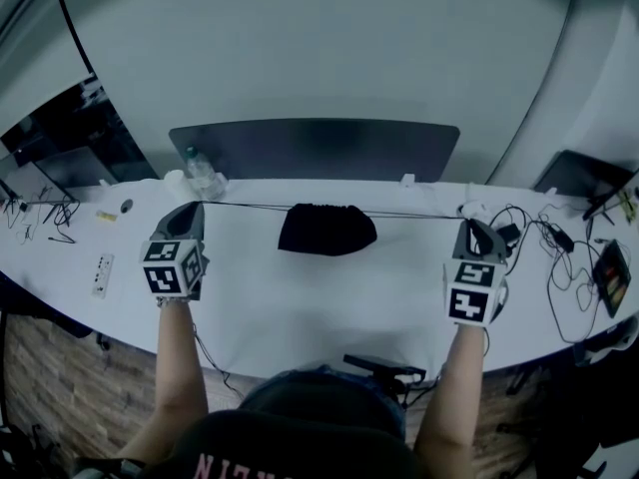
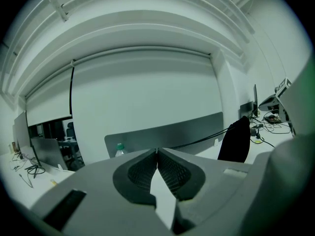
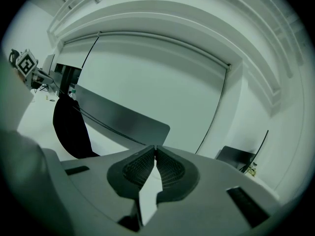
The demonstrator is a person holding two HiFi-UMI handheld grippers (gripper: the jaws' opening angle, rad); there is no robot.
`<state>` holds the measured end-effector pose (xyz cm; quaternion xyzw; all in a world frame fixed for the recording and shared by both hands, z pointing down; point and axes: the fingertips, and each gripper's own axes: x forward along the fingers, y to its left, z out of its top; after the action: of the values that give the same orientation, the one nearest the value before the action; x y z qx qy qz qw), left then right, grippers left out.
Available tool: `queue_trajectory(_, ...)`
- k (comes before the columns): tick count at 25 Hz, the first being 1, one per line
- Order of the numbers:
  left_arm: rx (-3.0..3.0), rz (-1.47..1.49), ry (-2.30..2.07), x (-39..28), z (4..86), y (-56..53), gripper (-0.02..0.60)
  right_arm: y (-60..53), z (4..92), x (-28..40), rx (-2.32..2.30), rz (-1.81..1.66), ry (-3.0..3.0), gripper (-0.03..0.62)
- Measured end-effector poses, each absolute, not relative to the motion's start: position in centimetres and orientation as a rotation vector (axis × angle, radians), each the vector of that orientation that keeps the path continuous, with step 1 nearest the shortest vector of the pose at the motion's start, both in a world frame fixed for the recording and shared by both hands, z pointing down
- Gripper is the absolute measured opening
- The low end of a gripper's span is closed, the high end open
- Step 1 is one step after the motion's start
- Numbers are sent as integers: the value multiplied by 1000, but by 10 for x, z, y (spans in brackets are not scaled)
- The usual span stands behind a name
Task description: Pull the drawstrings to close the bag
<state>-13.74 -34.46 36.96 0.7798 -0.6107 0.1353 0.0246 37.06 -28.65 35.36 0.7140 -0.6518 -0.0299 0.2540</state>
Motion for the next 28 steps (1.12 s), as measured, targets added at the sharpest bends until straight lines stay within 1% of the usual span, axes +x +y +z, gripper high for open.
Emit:
queue_trajectory(14, 2367, 388, -1948, -157, 367, -347, 11, -287, 347, 384, 2016, -108, -1715, 8)
queue_trajectory(28, 2374, 393, -1938, -160, 365, -351, 11, -288, 341, 381, 2027, -82, -1730, 8)
